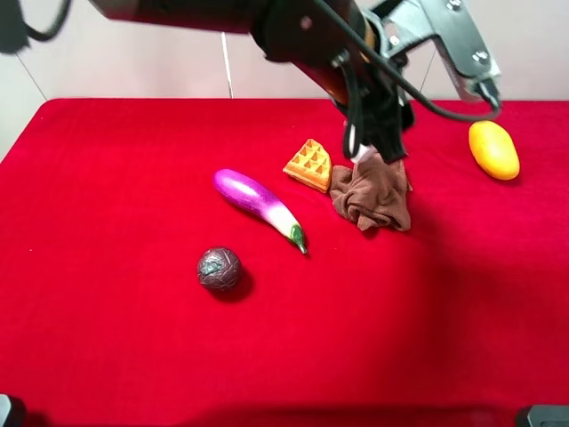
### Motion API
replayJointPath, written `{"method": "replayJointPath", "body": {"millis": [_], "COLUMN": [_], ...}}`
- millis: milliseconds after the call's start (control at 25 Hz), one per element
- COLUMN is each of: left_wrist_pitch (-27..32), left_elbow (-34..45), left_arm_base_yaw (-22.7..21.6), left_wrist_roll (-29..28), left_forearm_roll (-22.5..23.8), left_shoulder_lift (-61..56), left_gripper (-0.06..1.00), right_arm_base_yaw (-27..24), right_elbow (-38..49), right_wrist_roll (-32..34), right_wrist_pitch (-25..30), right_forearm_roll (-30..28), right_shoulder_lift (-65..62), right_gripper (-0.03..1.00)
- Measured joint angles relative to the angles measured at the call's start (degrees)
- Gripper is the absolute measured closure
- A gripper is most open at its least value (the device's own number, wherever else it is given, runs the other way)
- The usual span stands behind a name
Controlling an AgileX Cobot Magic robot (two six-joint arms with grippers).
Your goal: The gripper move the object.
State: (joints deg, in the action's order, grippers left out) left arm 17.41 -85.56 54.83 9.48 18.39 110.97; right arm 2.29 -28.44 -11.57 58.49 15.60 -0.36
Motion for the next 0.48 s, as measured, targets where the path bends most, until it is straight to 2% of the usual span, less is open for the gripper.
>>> {"method": "replayJointPath", "body": {"millis": [480], "left_wrist_pitch": [1.88], "left_elbow": [0.69], "left_arm_base_yaw": [-7.8], "left_wrist_roll": [0.0], "left_forearm_roll": [0.9], "left_shoulder_lift": [-2.26], "left_gripper": [0.32], "right_arm_base_yaw": [0.0], "right_elbow": [0.0], "right_wrist_roll": [0.0], "right_wrist_pitch": [-0.05], "right_forearm_roll": [0.0], "right_shoulder_lift": [0.0], "right_gripper": [0.34]}}
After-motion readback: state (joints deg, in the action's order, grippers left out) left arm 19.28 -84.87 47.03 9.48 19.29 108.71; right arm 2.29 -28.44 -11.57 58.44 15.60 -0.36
